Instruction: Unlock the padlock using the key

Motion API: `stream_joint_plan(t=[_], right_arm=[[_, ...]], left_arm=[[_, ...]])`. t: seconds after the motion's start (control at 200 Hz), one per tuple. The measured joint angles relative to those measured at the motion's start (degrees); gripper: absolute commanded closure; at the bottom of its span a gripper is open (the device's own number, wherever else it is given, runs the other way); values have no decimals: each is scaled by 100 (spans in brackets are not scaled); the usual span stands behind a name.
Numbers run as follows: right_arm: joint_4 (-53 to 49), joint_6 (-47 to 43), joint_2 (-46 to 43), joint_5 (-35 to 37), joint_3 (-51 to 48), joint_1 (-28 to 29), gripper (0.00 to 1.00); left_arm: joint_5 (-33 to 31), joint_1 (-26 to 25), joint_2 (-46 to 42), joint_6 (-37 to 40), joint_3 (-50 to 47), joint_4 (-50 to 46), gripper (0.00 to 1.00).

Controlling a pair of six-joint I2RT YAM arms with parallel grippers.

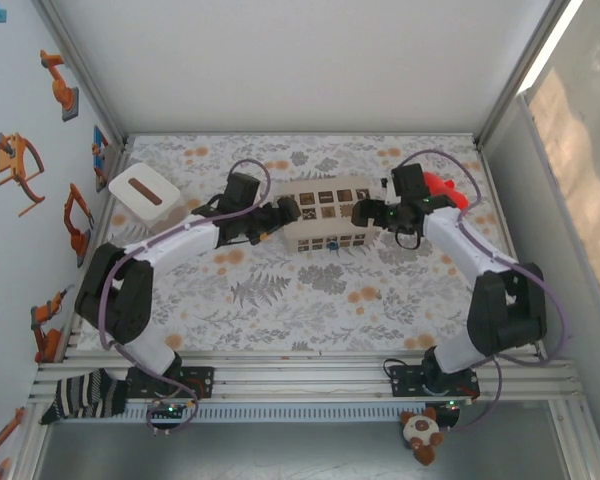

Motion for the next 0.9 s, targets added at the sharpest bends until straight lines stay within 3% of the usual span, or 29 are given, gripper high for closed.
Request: stream_joint_plan(t=[0.23,0.381,0.591,0.897], right_arm=[[-1025,157,-1676,293,-754,20,33],[-1484,372,-2103,-20,-1521,236,39],[-1598,358,-1628,-413,-2026,656,43],[-1401,105,-426,-33,-1818,1056,48]], left_arm=[[-796,203,-1220,566,-166,-157,4],[-1237,247,-1641,896,-254,-214,4],[-1556,343,-1740,1099,-407,-337,4],[-1617,372,-1749,1121,-474,-420,4]])
